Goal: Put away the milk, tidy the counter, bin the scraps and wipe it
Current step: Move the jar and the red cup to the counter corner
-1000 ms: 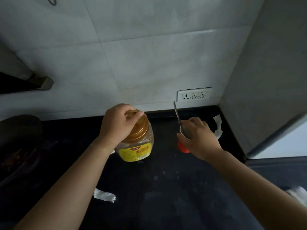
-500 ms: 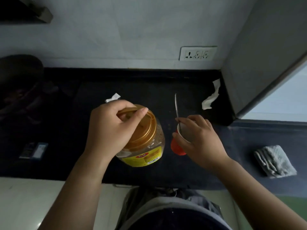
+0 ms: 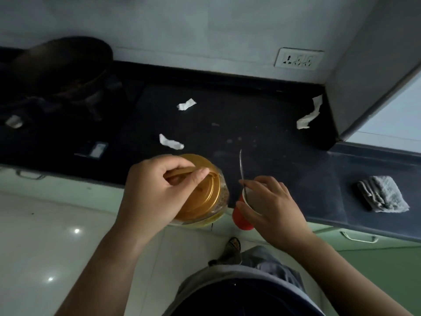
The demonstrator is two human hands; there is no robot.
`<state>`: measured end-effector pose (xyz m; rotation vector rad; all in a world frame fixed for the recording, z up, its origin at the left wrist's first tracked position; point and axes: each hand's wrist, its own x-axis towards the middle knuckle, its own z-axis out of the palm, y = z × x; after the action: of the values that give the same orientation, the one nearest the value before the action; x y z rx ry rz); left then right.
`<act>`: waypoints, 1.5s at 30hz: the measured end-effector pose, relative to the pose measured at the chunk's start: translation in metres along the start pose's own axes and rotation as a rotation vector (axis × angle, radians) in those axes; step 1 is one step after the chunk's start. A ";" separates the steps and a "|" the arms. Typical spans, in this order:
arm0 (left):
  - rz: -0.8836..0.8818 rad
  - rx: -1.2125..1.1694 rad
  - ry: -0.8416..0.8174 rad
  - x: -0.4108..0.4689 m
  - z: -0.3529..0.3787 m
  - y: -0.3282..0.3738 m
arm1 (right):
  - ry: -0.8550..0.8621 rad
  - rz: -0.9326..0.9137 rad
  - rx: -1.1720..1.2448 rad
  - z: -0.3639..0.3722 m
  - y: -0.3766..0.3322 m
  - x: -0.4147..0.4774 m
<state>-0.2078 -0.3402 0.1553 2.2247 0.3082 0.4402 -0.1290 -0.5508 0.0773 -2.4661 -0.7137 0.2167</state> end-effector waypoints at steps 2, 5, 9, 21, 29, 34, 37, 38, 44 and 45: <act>-0.048 0.019 0.038 -0.038 -0.016 -0.011 | -0.017 -0.041 0.000 0.015 -0.019 -0.017; -0.143 0.070 0.124 -0.096 -0.039 -0.029 | -0.062 -0.069 0.021 0.044 -0.046 -0.049; -0.289 0.136 0.204 -0.168 -0.072 -0.052 | -0.176 -0.128 0.065 0.084 -0.078 -0.086; -0.698 0.228 0.406 -0.304 -0.159 -0.107 | -0.523 -0.386 0.083 0.189 -0.201 -0.082; -0.802 0.210 0.463 -0.277 -0.214 -0.187 | -0.586 -0.446 0.051 0.247 -0.262 -0.009; -0.817 0.158 0.541 -0.222 -0.275 -0.240 | -0.575 -0.512 0.052 0.272 -0.329 0.076; -0.832 0.132 0.656 -0.196 -0.307 -0.267 | -0.581 -0.570 0.076 0.289 -0.374 0.119; -0.835 0.128 0.689 -0.189 -0.318 -0.276 | -0.583 -0.594 0.076 0.296 -0.387 0.130; -0.795 0.257 0.666 -0.151 -0.411 -0.349 | -0.605 -0.658 0.035 0.356 -0.477 0.189; -0.791 0.292 0.653 -0.145 -0.429 -0.364 | -0.607 -0.657 0.035 0.369 -0.493 0.198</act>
<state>-0.5419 0.1315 0.0992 1.9466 1.6037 0.6858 -0.2899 0.0749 0.0448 -1.9850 -1.6977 0.7178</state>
